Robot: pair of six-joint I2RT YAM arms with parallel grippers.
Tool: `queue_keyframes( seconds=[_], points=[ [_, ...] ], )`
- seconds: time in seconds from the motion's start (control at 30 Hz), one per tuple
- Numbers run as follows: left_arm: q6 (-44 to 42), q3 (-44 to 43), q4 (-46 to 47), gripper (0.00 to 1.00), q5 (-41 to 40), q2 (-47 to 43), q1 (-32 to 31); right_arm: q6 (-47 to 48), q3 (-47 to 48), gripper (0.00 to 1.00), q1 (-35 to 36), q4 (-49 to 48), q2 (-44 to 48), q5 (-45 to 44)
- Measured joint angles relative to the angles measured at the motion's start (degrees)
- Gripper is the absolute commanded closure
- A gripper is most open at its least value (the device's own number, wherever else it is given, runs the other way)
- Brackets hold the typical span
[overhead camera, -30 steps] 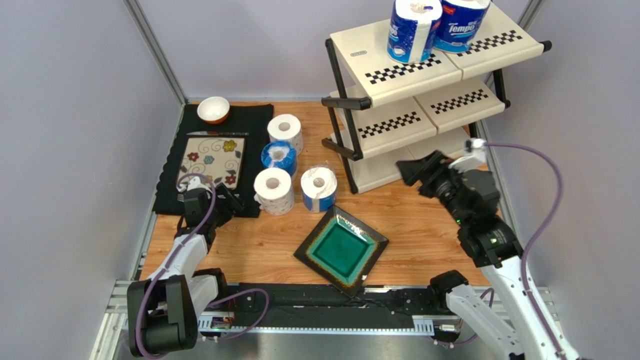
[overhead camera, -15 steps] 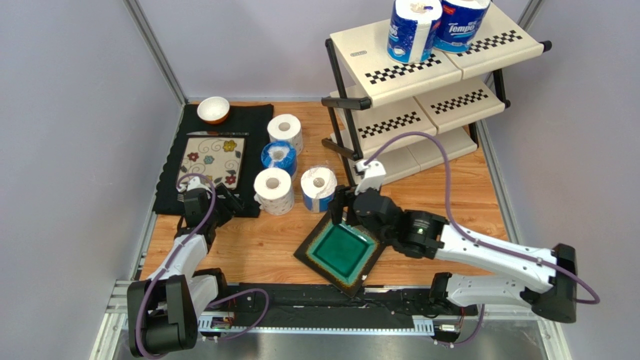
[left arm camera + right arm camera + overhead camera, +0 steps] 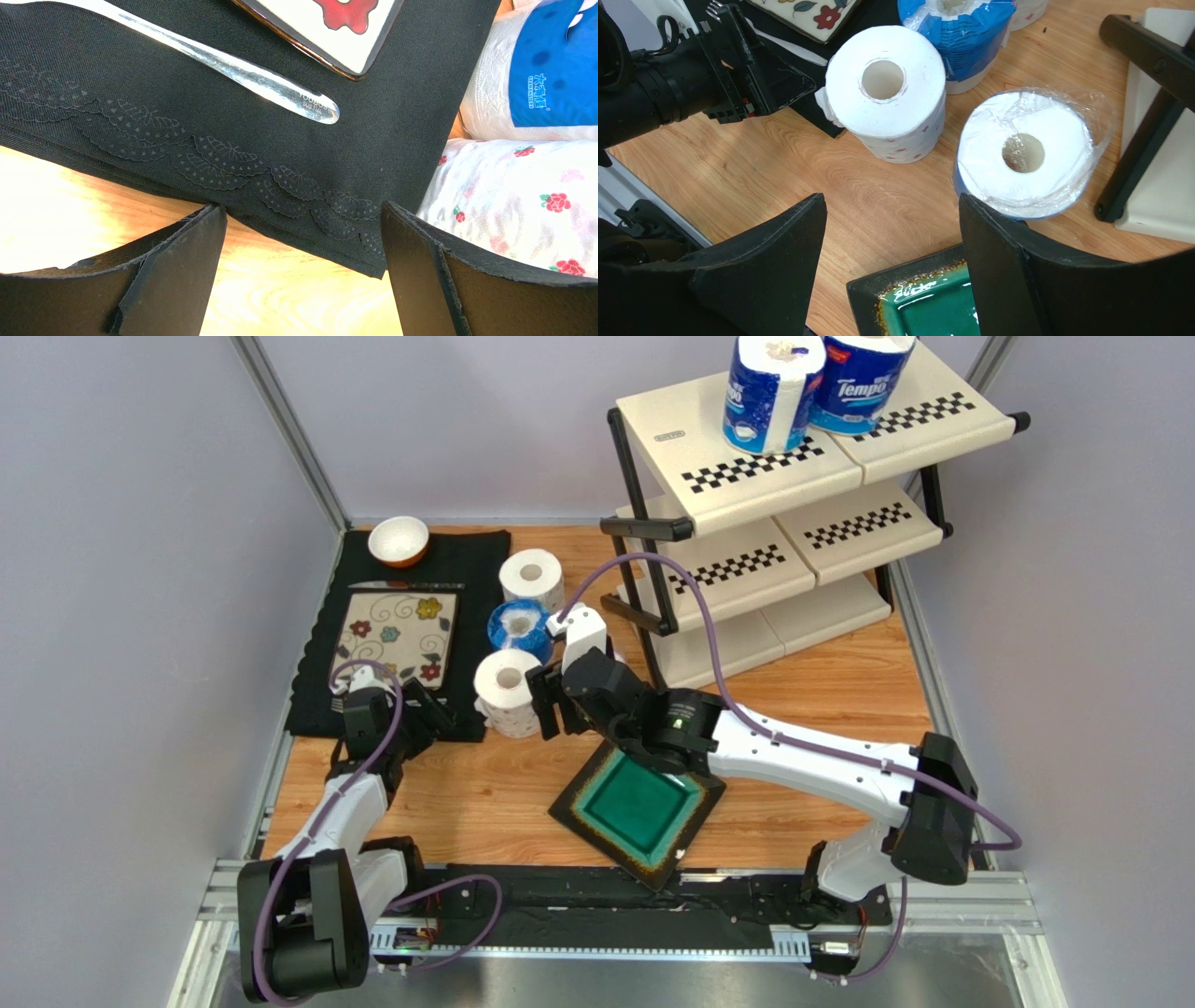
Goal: Place and organize the paper towels onto the shelf
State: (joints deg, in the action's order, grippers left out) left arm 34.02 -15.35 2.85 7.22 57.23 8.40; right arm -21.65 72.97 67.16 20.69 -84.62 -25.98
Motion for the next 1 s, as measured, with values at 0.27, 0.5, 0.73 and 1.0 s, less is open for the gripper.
queue_keyframes(
  seconds=[0.27,0.5,0.73,1.0],
  points=[
    [0.0,0.0,0.0,0.10,0.0,0.0,0.0,0.6,9.6,0.27,-5.6,0.8,-9.0,9.0],
    [0.0,0.0,0.0,0.10,0.0,0.0,0.0,-0.5,17.1,0.27,-10.4,4.2,-16.6,18.6],
    [0.0,0.0,0.2,0.10,0.0,0.1,0.0,-1.1,21.5,0.27,-14.3,8.9,-21.1,21.7],
    [0.1,0.0,0.4,0.10,0.0,0.3,0.0,-1.0,24.7,0.27,-13.9,10.9,-25.8,23.7]
  ],
)
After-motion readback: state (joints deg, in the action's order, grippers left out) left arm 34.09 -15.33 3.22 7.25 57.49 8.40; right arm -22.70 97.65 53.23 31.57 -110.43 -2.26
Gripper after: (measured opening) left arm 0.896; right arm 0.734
